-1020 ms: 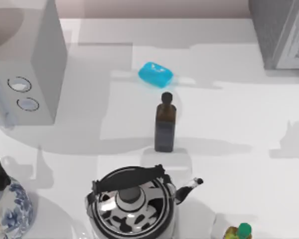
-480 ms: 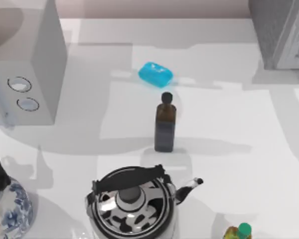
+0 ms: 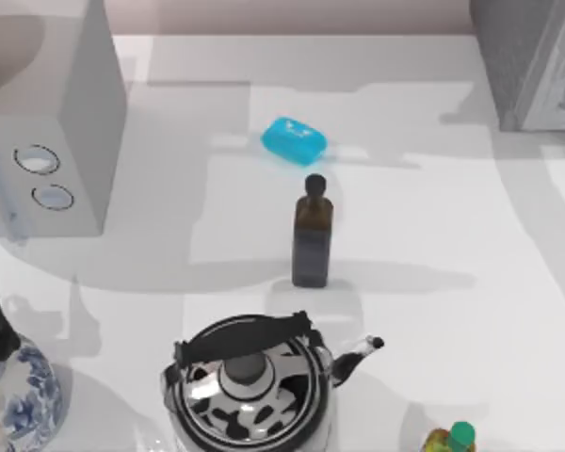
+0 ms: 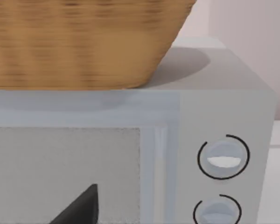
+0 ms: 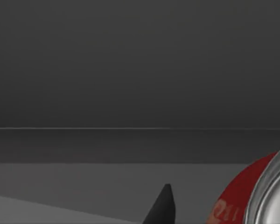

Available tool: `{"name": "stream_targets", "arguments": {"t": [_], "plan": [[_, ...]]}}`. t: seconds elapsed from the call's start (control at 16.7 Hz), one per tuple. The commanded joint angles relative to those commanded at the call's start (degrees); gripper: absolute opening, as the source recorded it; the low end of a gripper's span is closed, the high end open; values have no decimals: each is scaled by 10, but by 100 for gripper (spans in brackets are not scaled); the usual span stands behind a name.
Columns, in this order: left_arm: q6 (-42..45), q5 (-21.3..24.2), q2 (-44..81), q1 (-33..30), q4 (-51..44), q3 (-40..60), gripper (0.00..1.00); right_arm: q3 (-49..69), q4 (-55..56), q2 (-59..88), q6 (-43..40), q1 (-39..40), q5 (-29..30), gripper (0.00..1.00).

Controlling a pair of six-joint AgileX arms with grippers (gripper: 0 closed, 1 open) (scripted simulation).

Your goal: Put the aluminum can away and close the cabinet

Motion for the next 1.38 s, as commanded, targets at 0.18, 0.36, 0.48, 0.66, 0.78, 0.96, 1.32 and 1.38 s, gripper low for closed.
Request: {"name": "stream_targets", "arguments": {"t": [0.18, 0.36, 0.48, 0.66, 0.78, 0.96, 1.32, 1.38], "plan": [[0, 0, 0, 0, 0, 0, 100, 0, 0, 0, 0, 0, 0, 0], [0, 0, 0, 0, 0, 0, 100, 5, -4, 6, 1, -4, 0, 0], [0, 0, 0, 0, 0, 0, 100, 36, -20, 38, 1, -10, 2, 0], [0, 0, 0, 0, 0, 0, 100, 120, -56, 123, 2, -21, 3, 0], [0, 0, 0, 0, 0, 0, 100, 199, -81, 190, 3, -28, -1, 0], [0, 0, 0, 0, 0, 0, 100, 334, -113, 290, 4, -37, -13, 0], [0, 0, 0, 0, 0, 0, 100, 547, -149, 419, 2, -48, -38, 0], [0, 0, 0, 0, 0, 0, 100, 566, -149, 428, 1, -49, -41, 0]]}}
